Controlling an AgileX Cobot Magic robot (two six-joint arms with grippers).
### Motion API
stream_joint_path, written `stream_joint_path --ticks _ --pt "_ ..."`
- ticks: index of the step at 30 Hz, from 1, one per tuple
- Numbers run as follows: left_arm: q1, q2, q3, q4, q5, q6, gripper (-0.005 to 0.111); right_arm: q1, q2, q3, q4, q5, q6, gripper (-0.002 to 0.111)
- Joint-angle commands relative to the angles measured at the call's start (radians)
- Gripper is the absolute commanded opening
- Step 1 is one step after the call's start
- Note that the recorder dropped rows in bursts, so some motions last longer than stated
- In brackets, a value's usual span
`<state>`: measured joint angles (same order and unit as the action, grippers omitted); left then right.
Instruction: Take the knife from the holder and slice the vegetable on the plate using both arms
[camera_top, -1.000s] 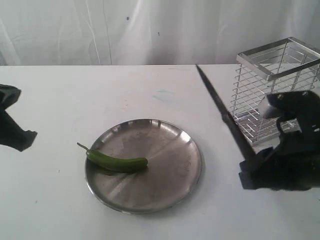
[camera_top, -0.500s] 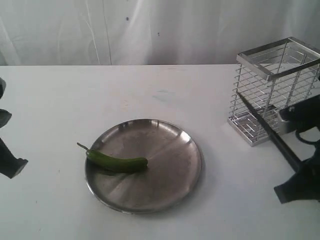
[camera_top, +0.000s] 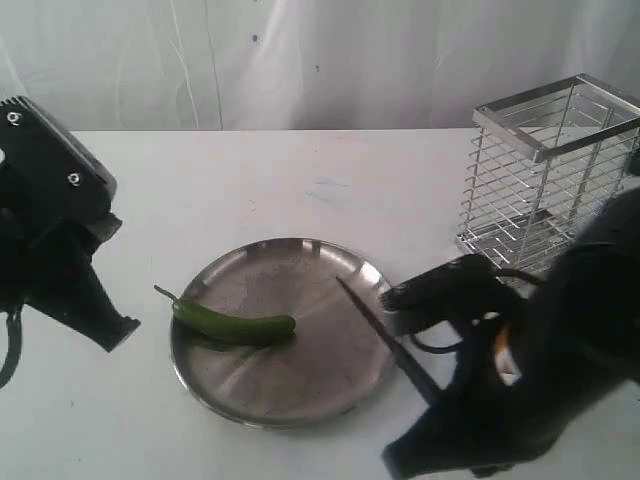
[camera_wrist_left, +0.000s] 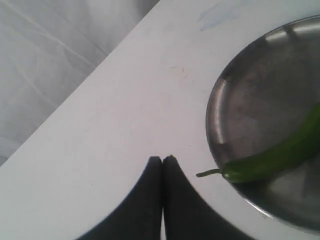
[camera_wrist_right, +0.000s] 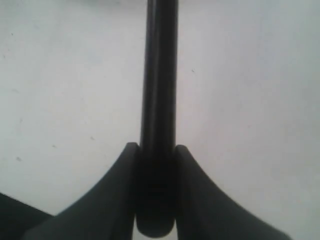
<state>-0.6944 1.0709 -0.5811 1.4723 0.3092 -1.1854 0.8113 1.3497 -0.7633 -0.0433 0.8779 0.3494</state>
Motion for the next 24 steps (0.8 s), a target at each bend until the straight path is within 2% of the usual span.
stream_joint_path --ticks 1,4,6,8,11,14,18,20,24 --pt "0.069 0.087 0.003 0.272 0.039 -0.497 0.000 0.063 0.187 -0.143 -0.021 -0.019 0.026 0.000" --pt "0.178 0.121 -0.023 0.272 0.038 -0.579 0.000 0.066 0.262 -0.232 -0.043 -0.022 0.094 0.000" --pt "0.261 0.135 -0.041 0.272 -0.018 -0.626 0.000 0.066 0.279 -0.262 -0.058 -0.030 0.128 0.000" --pt "0.340 0.164 -0.066 0.272 -0.132 -0.647 0.000 0.066 0.288 -0.282 -0.055 -0.037 0.133 0.000" --pt "0.408 0.237 -0.101 0.272 -0.336 -0.612 0.000 0.066 0.292 -0.284 -0.043 -0.035 0.135 0.000" --pt "0.421 0.313 -0.138 0.272 -0.558 -0.530 0.000 0.066 0.290 -0.284 -0.043 -0.010 0.152 0.000" --pt "0.421 0.373 -0.167 0.272 -0.859 -0.323 0.000 0.064 0.288 -0.282 -0.054 0.025 0.152 0.000" --pt "0.421 0.379 -0.167 0.272 -0.882 -0.250 0.000 0.056 0.284 -0.282 -0.064 0.025 0.147 0.000" --pt "0.421 0.379 -0.165 0.264 -0.798 -0.216 0.000 0.029 0.284 -0.282 -0.057 0.043 0.070 0.000"
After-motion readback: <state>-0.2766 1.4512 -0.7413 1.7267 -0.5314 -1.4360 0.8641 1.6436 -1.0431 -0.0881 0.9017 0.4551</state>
